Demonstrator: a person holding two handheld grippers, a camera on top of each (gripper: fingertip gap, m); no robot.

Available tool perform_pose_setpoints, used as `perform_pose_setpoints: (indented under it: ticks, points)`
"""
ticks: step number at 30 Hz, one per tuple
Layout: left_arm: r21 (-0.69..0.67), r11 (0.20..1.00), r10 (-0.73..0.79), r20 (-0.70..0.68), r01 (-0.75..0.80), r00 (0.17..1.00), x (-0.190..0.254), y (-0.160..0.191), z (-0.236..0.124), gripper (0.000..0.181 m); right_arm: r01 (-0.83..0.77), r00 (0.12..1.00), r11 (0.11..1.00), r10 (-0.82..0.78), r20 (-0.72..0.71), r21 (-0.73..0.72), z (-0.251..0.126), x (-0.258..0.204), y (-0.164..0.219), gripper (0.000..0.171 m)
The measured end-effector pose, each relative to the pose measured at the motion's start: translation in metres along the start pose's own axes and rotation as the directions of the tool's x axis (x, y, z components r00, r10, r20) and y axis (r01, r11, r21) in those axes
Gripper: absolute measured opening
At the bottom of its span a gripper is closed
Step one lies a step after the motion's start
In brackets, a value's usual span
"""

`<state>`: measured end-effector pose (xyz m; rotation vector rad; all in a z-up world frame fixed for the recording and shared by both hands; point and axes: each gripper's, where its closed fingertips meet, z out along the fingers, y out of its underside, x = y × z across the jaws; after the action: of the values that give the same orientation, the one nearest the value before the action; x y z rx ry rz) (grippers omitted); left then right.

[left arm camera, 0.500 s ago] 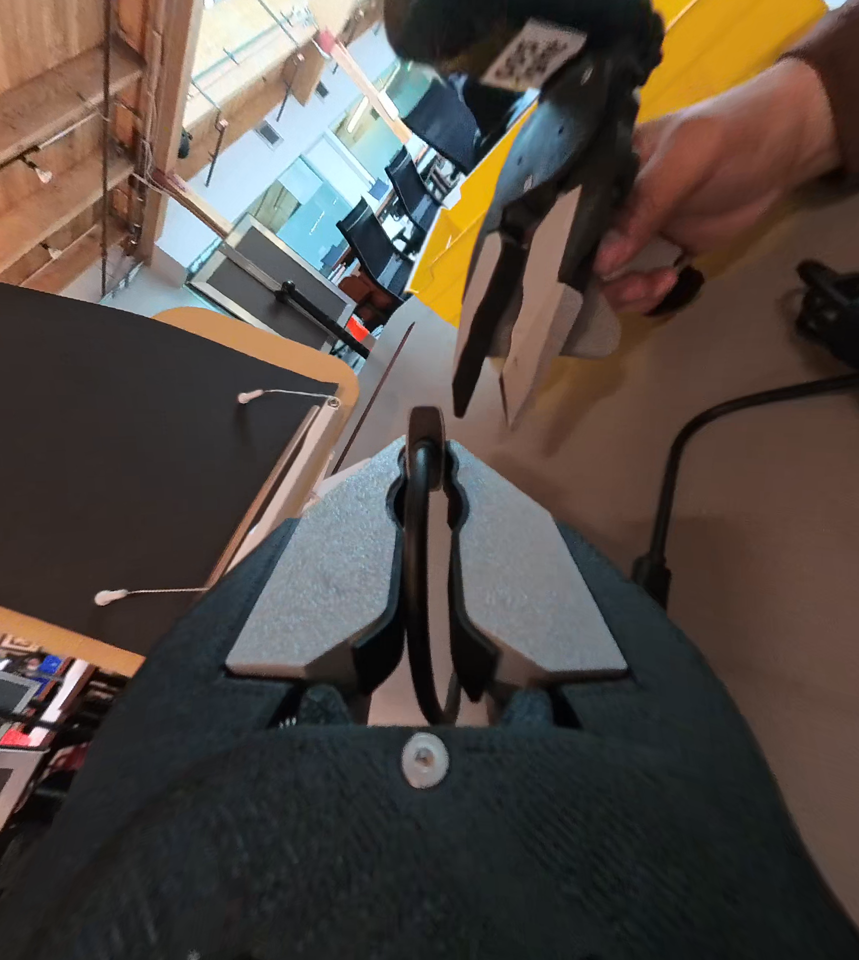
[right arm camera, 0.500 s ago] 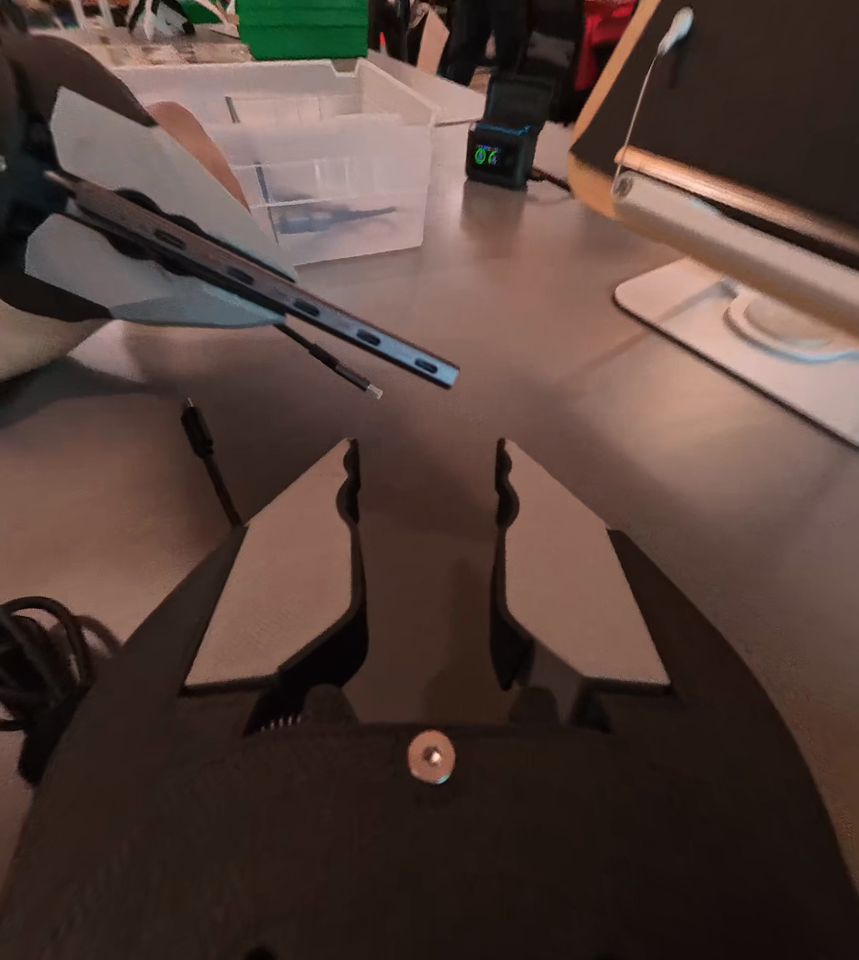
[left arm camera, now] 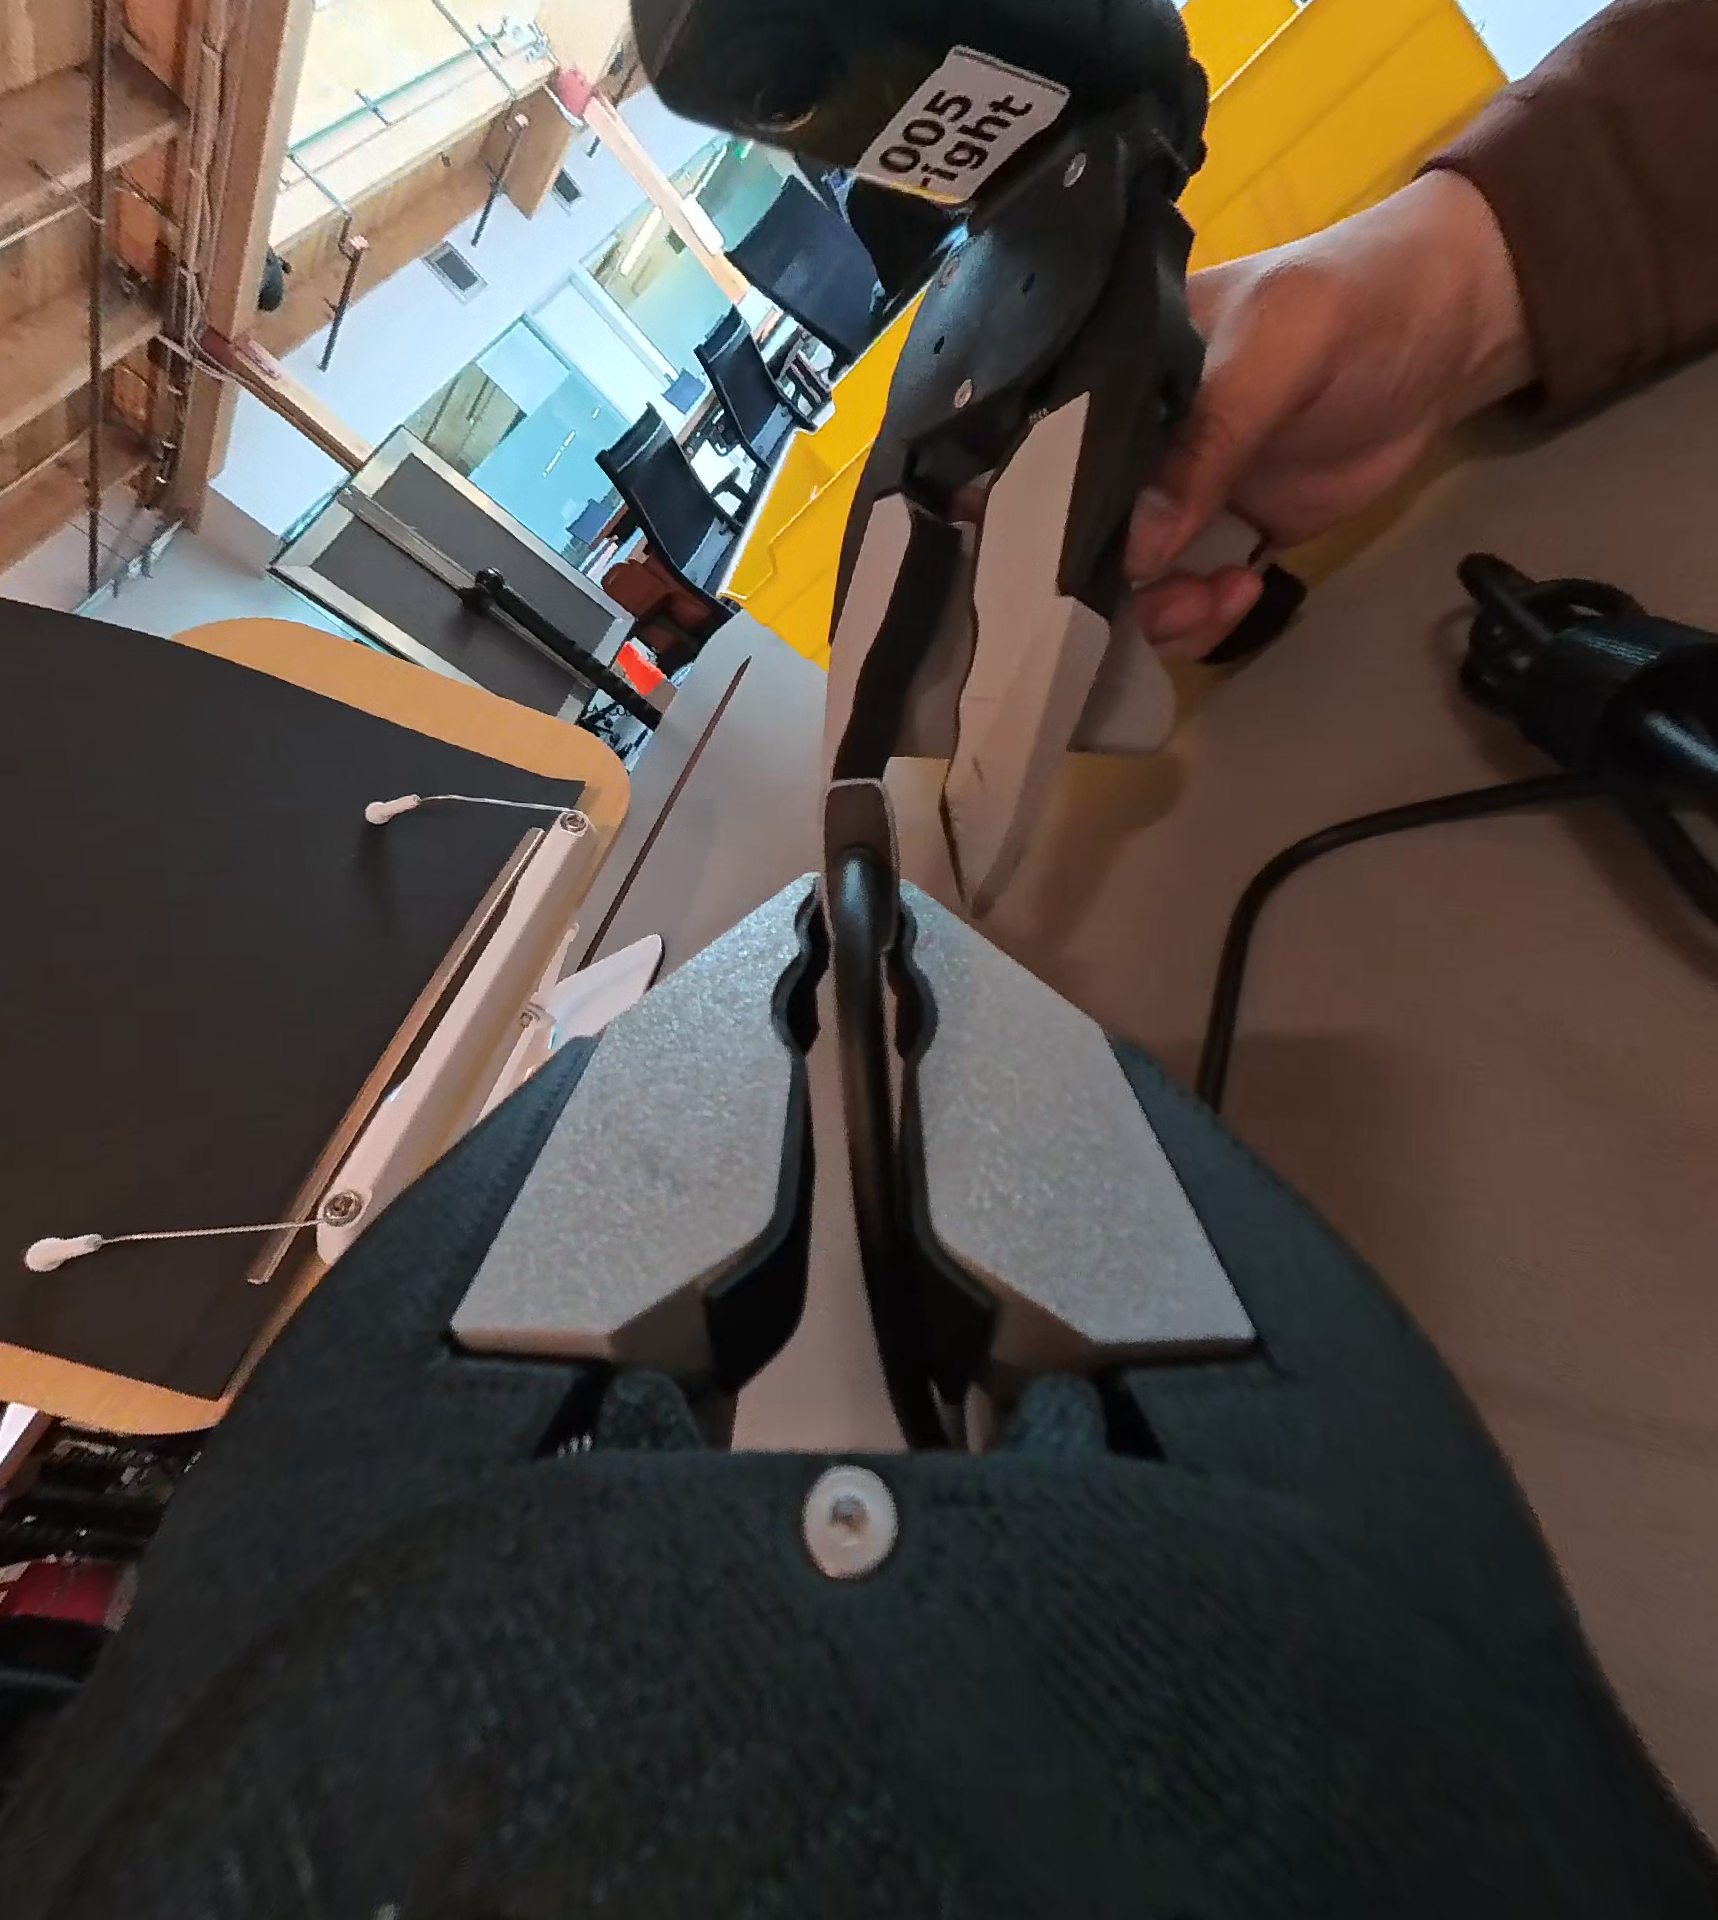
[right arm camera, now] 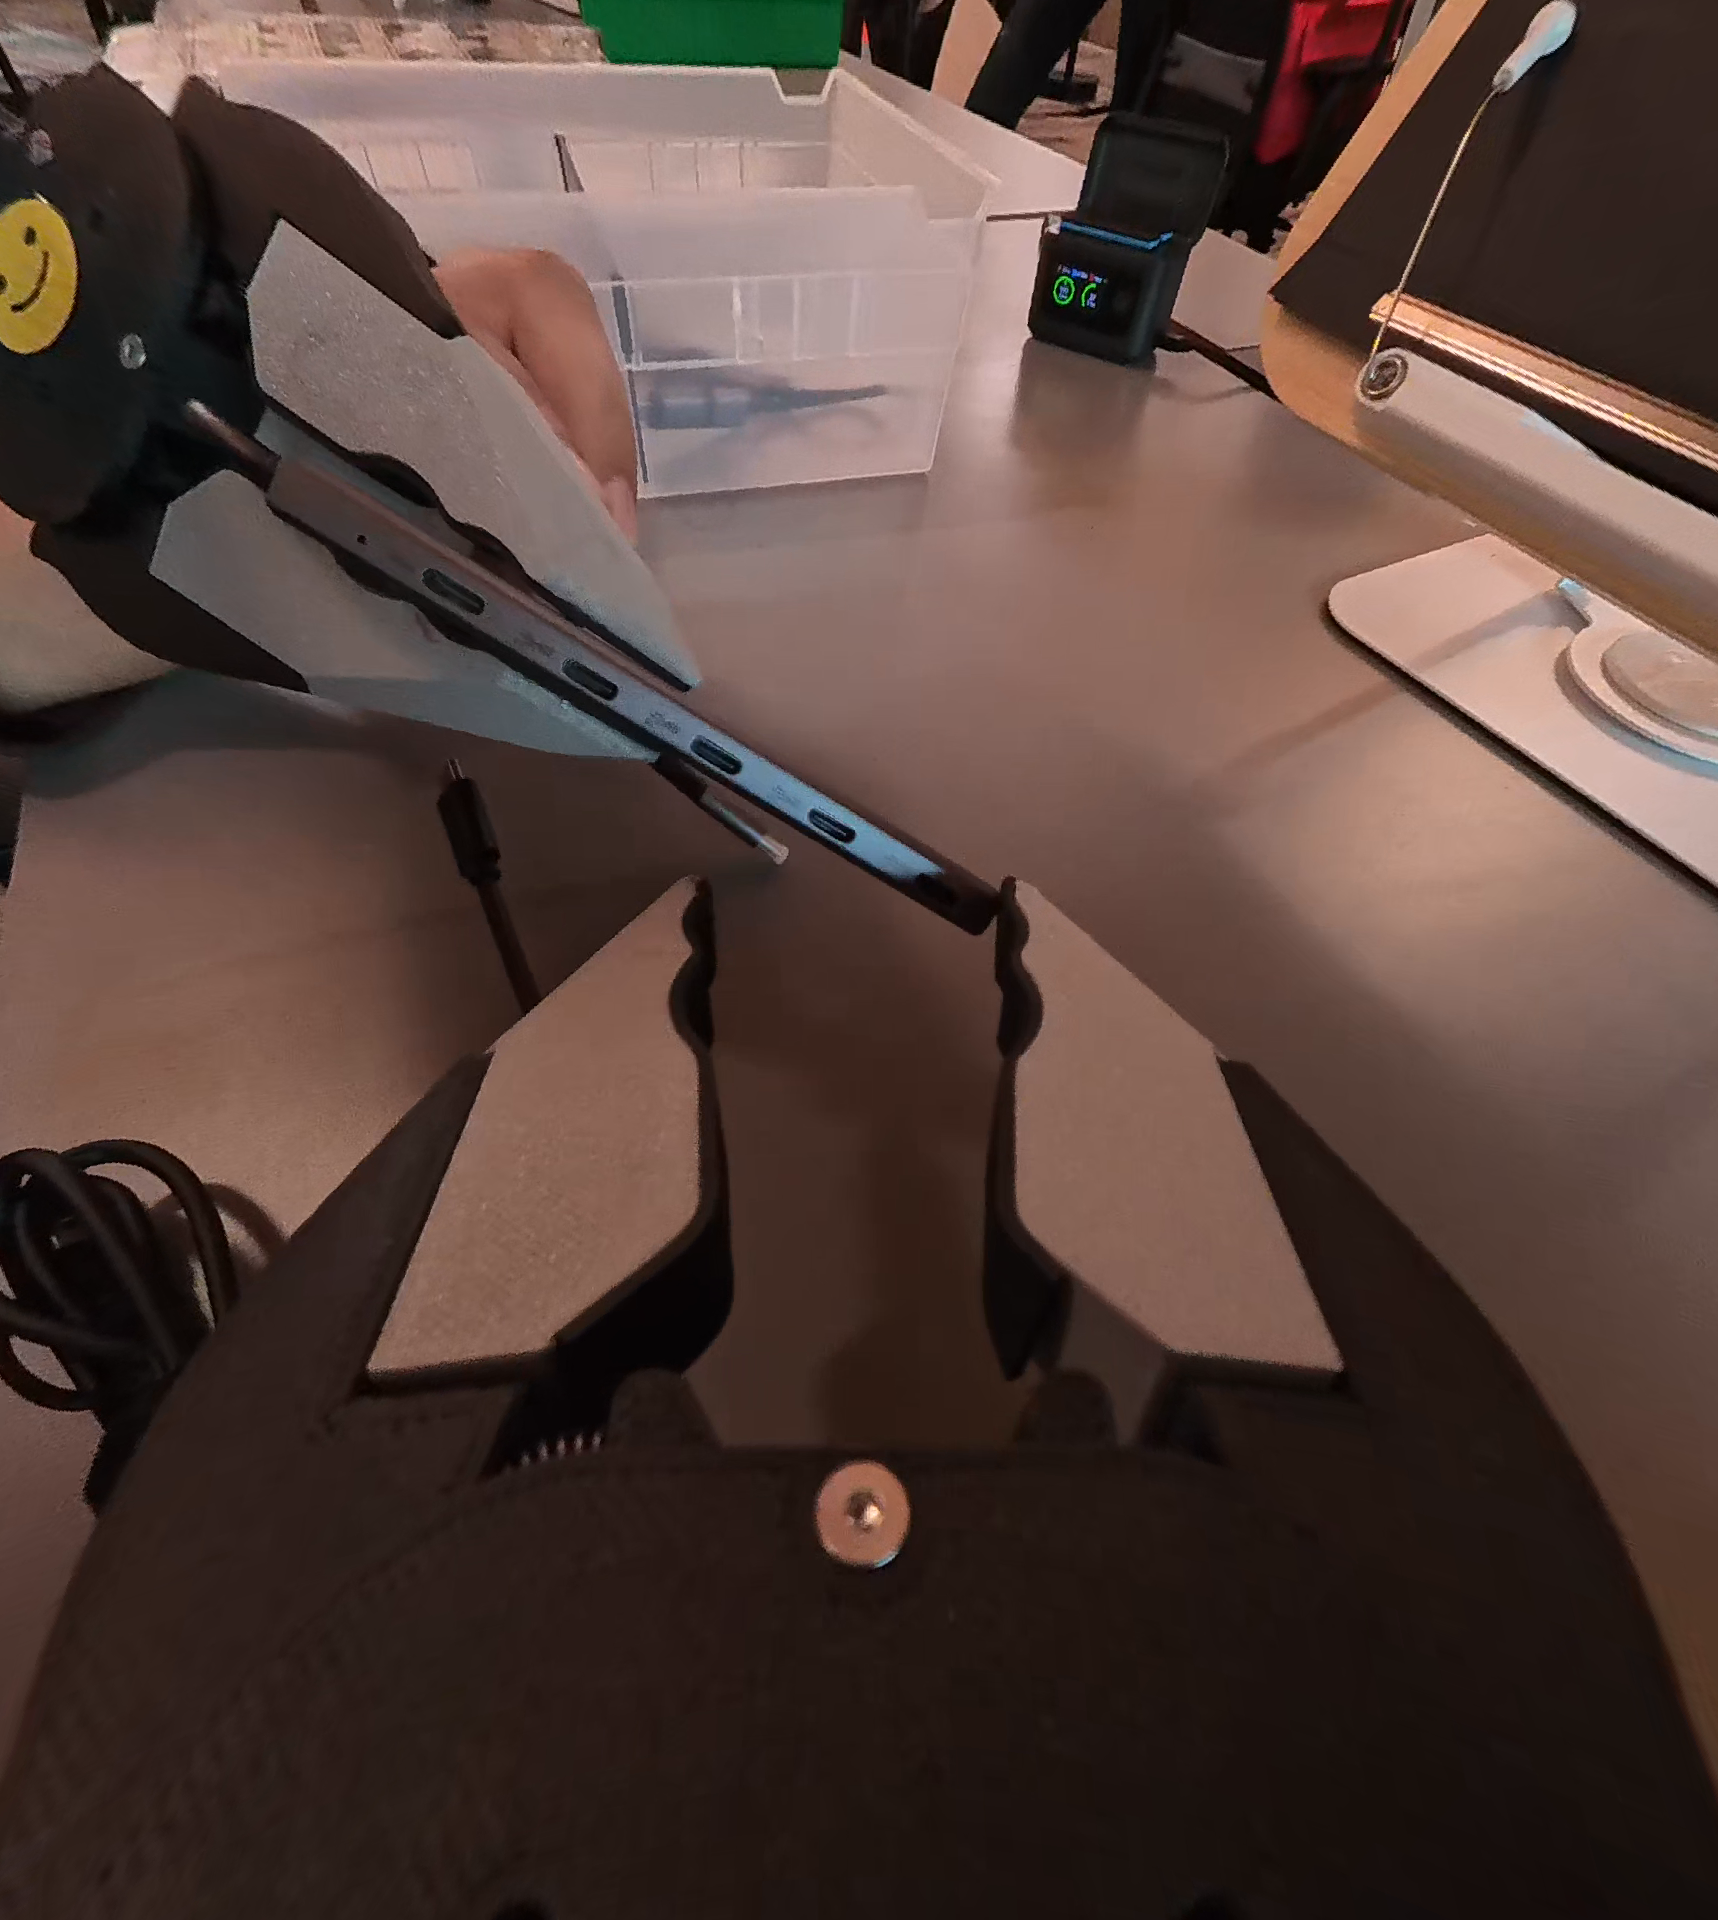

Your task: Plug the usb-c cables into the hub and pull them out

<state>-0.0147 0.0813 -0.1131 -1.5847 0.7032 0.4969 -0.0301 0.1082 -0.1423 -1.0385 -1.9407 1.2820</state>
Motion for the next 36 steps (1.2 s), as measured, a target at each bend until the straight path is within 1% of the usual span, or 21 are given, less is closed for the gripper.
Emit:
perform_pose_setpoints:
  ticks: [1, 4, 6, 10, 12, 15, 17, 20, 24, 27, 32, 36]
  points:
    - [0.003, 1.0, -0.001, 0.0, 0.001, 1.0, 0.0, -0.001, 0.0, 0.007, -0.002, 1.0, 1.0, 0.002, 0.0, 0.003, -0.001, 0.0, -0.001, 0.051]
    - [0.009, 1.0, 0.001, 0.002, -0.001, 1.0, 0.0, -0.002, -0.001, 0.007, -0.002, 1.0, 1.0, 0.002, -0.003, 0.013, -0.002, 0.0, -0.002, 0.049]
    - [0.005, 1.0, -0.014, -0.027, 0.014, 1.0, 0.002, -0.003, -0.001, 0.007, 0.004, 1.0, 1.0, -0.004, -0.018, 0.021, -0.003, 0.002, -0.003, 0.044]
    - [0.038, 0.999, -0.031, -0.062, 0.033, 0.998, 0.005, -0.008, -0.003, 0.006, 0.042, 0.998, 0.999, -0.041, -0.057, 0.007, -0.005, 0.007, -0.002, 0.044]
    - [0.049, 0.998, -0.032, -0.081, 0.036, 0.996, 0.008, -0.01, -0.004, 0.007, 0.089, 0.995, 0.996, -0.089, -0.044, -0.001, -0.005, 0.002, -0.002, 0.035]
    - [0.07, 0.995, -0.061, -0.117, 0.069, 0.991, 0.011, -0.013, -0.008, 0.007, 0.225, 0.974, 0.974, -0.225, -0.026, -0.009, -0.007, -0.009, -0.002, 0.022]
    - [0.071, 0.992, -0.089, -0.141, 0.1, 0.986, 0.013, -0.013, -0.011, 0.007, 0.297, 0.954, 0.955, -0.298, -0.031, -0.023, -0.008, -0.013, -0.001, 0.018]
    - [0.068, 0.992, -0.092, -0.131, 0.102, 0.987, 0.014, -0.012, -0.01, 0.012, 0.35, 0.933, 0.935, -0.353, -0.07, -0.054, -0.007, -0.009, 0.002, 0.016]
    - [0.041, 0.997, -0.057, -0.114, 0.062, 0.992, 0.017, -0.008, -0.006, 0.016, 0.388, 0.913, 0.918, -0.395, -0.1, -0.084, -0.007, -0.005, 0.005, 0.016]
    - [0.016, 0.999, -0.027, -0.097, 0.029, 0.995, 0.018, -0.004, -0.004, 0.027, 0.414, 0.898, 0.904, -0.425, -0.116, -0.106, -0.006, -0.004, 0.007, 0.015]
    - [0.03, 0.997, -0.067, -0.058, 0.069, 0.996, 0.004, -0.004, -0.011, 0.027, 0.422, 0.882, 0.895, -0.442, -0.16, -0.144, -0.008, 0.004, 0.009, 0.013]
    - [0.015, 0.998, -0.06, -0.067, 0.061, 0.996, 0.005, 0.001, -0.012, 0.026, 0.437, 0.868, 0.885, -0.461, -0.181, -0.159, -0.009, 0.007, 0.009, 0.013]
